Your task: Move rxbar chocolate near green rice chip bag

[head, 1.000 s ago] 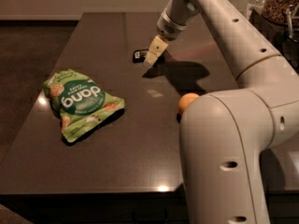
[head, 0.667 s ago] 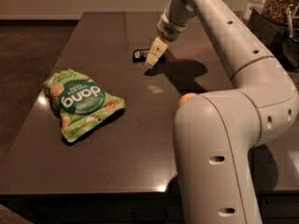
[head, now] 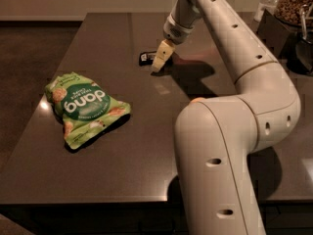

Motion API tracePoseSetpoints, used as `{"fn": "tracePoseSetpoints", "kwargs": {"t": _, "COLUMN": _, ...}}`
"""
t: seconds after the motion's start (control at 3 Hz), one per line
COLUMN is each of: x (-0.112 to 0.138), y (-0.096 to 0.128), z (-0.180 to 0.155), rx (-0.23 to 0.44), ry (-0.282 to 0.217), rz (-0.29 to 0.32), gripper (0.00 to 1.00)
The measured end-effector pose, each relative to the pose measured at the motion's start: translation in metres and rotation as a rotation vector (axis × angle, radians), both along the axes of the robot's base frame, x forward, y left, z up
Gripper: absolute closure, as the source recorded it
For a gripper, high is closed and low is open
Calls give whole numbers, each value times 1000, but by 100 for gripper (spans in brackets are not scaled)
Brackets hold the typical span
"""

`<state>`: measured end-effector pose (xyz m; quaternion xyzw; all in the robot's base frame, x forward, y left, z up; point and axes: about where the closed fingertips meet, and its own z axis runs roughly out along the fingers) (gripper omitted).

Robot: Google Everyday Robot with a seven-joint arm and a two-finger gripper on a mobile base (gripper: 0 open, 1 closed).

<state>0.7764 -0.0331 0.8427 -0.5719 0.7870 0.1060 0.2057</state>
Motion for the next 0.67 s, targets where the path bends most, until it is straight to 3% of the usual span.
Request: {"fn": "tracePoseSetpoints", "kwargs": {"t": 0.67, "x": -8, "y": 10, "z": 9, "rx": 25, "ry": 12, "rz": 46, "gripper": 61}}
